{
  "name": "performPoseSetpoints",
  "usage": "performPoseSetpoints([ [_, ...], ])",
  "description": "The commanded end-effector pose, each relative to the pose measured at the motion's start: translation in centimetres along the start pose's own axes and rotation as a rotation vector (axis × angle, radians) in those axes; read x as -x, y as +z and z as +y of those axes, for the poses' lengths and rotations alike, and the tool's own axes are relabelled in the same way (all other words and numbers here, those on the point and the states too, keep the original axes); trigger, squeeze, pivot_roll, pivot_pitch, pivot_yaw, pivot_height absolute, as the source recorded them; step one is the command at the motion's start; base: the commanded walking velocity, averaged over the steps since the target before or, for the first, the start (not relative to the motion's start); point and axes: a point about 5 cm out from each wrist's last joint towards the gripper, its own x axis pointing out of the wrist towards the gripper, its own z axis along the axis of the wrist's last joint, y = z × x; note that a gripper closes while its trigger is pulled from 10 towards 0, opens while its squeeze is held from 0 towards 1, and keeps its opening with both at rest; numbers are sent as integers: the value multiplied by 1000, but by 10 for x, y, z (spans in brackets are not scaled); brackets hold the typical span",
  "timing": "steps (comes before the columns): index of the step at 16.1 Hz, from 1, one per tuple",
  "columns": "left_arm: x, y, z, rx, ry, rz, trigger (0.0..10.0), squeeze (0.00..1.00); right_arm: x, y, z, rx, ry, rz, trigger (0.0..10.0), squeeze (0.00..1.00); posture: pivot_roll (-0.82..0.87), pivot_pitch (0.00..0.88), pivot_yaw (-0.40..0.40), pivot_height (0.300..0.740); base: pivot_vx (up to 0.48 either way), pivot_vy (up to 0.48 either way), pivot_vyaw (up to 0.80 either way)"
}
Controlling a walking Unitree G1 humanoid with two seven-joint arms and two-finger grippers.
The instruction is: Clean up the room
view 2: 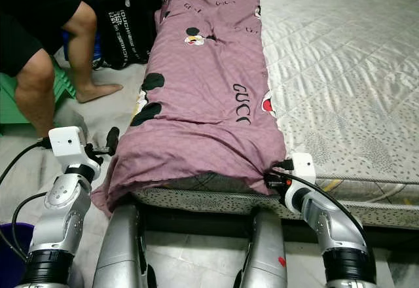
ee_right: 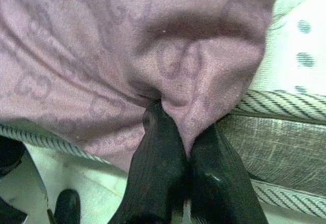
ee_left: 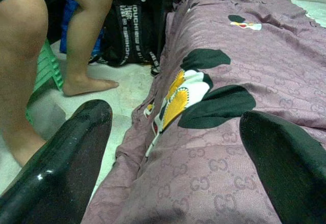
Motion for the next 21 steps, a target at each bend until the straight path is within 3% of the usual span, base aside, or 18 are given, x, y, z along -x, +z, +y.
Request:
performPoseSetpoints([
  [1, -2, 1, 1, -5, 7, -4, 10000, 0, 7, -5, -5, -18, -34, -13, 0, 0, -26, 0, 14, 500, 0, 0, 0],
  [7, -1, 0, -1, -3, 2, 2, 10000, 0, 36, -54, -3, -61, 81, 57, 0, 0, -29, 0, 11, 500, 0, 0, 0],
  [9, -2, 0, -1, -4, -1, 3, 10000, 0, 37, -71, -17, -52, 22, 83, 0, 0, -34, 0, 17, 500, 0, 0, 0],
  [11, -3, 0, -1, -5, -1, 3, 10000, 0, 33, -72, -29, 13, -42, 78, 0, 0, -34, 0, 17, 500, 0, 0, 0],
  [12, -3, 1, -1, -6, -1, 3, 10000, 0, 28, -64, -38, 110, -125, 36, 10000, 0, -34, 0, 16, 500, 0, 0, 0],
  [13, -4, 1, -1, -6, -2, 2, 10000, 0, 25, -56, -42, 154, -179, 1, 10000, 388, -33, 0, 16, 500, 0, 0, 0],
  [14, -4, 1, -1, -6, -2, 2, 10000, 0, 21, -47, -47, 177, -230, -53, 10000, 1000, -32, 0, 16, 500, 0, 0, 0],
  [17, -4, 1, -1, -7, 0, 1, 10000, 0, 15, -17, -46, 277, -345, -156, 10000, 1000, -29, 0, 15, 500, 0, 0, 0],
  [19, -4, 1, -1, -9, 0, 2, 10000, 0, 16, 7, -34, 331, -366, -232, 10000, 1000, -30, 0, 14, 500, 0, 0, 0],
  [21, -5, 1, -1, -9, -1, 3, 10000, 0, 17, 3, -31, 354, -366, -218, 10000, 1000, -31, 0, 12, 500, 0, 0, 0],
])
